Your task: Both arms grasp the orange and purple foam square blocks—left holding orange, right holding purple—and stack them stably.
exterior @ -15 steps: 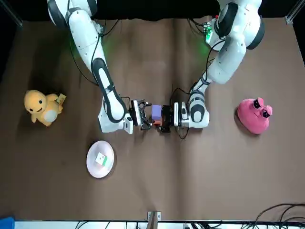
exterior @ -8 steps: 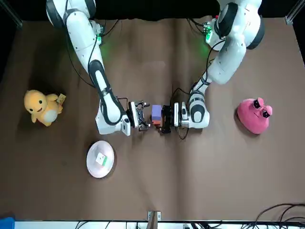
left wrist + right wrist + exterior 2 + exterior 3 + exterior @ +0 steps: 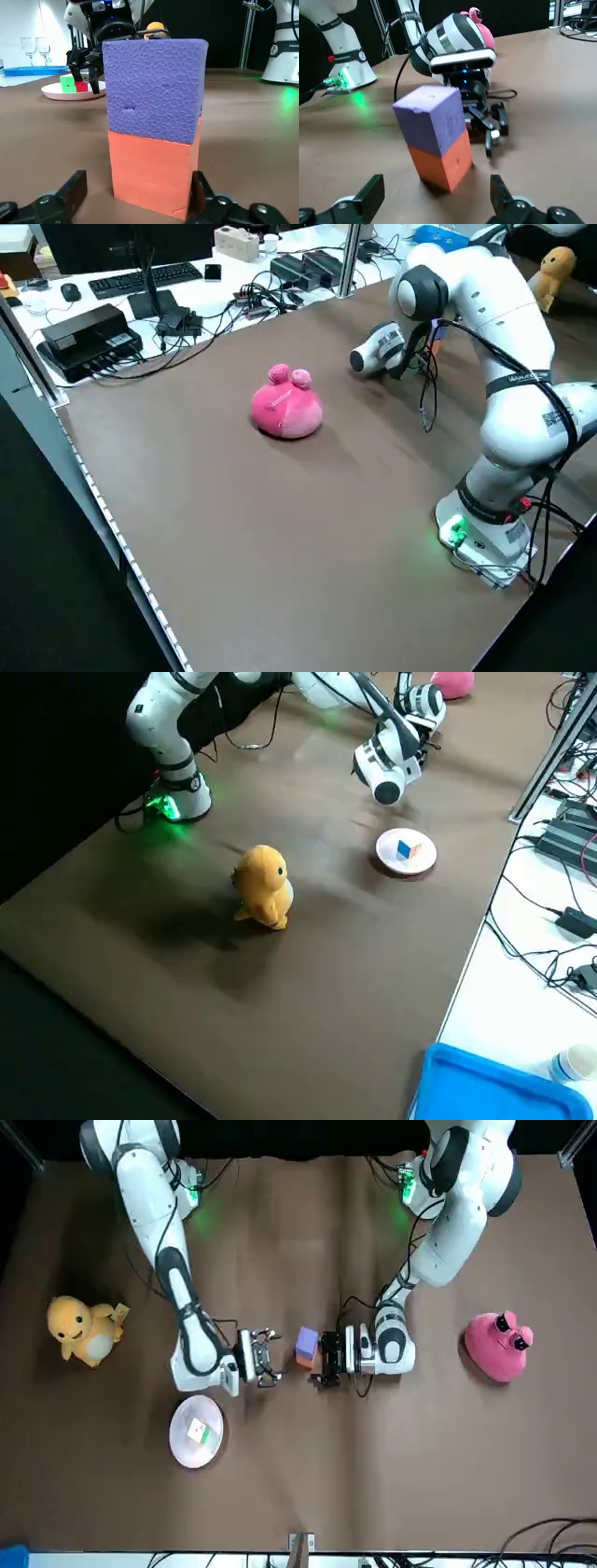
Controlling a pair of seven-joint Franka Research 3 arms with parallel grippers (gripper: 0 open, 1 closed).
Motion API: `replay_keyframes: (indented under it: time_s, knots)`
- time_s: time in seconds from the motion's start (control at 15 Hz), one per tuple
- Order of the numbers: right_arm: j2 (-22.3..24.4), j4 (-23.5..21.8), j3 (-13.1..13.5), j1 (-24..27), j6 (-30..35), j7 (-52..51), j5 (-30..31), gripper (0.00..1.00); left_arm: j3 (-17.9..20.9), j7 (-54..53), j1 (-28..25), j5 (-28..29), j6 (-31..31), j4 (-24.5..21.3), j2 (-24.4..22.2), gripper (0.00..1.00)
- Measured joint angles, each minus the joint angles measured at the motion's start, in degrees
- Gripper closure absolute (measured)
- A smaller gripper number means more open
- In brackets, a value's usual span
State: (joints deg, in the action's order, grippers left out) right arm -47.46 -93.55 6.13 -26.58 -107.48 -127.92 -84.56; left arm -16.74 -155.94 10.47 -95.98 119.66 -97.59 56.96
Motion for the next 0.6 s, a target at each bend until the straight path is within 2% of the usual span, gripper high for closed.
replay_keyframes:
  time_s: [0.2, 0.4, 0.6]
  knots:
    - [0.3, 0.4, 0.2, 4.1, 0.8, 0.3, 4.0, 0.0, 0.0, 0.2, -0.8, 0.3, 0.0, -0.5, -0.4, 0.0]
    - [0.9, 1.0, 0.2, 5.6, 1.1, 3.2, 6.6, 0.0, 0.0, 0.2, -1.0, 0.3, 0.0, -1.0, -0.6, 0.0]
    - [1.7, 4.3, 0.2, 7.0, 2.7, 14.0, 11.2, 0.0, 0.0, 0.2, -1.0, 0.4, 0.0, -1.5, -0.6, 0.0]
